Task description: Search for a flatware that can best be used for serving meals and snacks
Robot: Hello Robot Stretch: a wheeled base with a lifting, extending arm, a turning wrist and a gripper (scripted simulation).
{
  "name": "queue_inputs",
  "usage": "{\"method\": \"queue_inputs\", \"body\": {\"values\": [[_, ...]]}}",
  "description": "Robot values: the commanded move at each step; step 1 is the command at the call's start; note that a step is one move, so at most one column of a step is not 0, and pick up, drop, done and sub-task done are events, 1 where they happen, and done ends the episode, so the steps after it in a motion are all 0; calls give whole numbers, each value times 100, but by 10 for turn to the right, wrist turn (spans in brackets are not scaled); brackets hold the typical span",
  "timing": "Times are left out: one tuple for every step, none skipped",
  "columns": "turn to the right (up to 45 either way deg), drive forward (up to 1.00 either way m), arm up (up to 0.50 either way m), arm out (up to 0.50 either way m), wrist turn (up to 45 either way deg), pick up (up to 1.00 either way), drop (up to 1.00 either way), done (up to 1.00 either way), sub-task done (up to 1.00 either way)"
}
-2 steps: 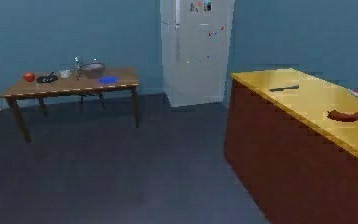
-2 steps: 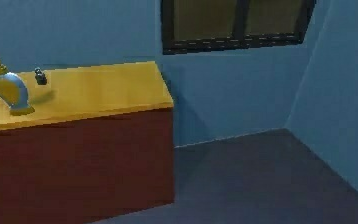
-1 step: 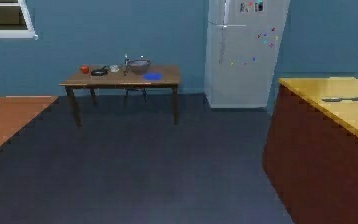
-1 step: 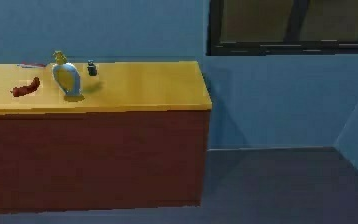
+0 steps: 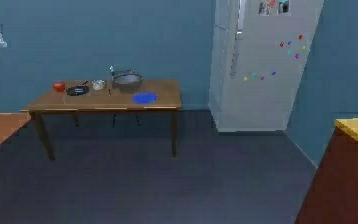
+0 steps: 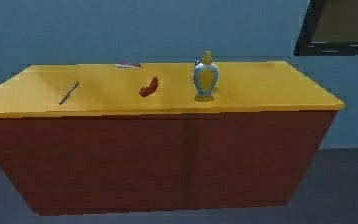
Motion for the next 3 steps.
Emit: {"method": "queue_inputs", "body": {"values": [[-120,0,0,0,0,0,0,0,0],[0,100,0,0,0,0,0,0,0],[0,0,0,0,0,0,0,100,0]]}}
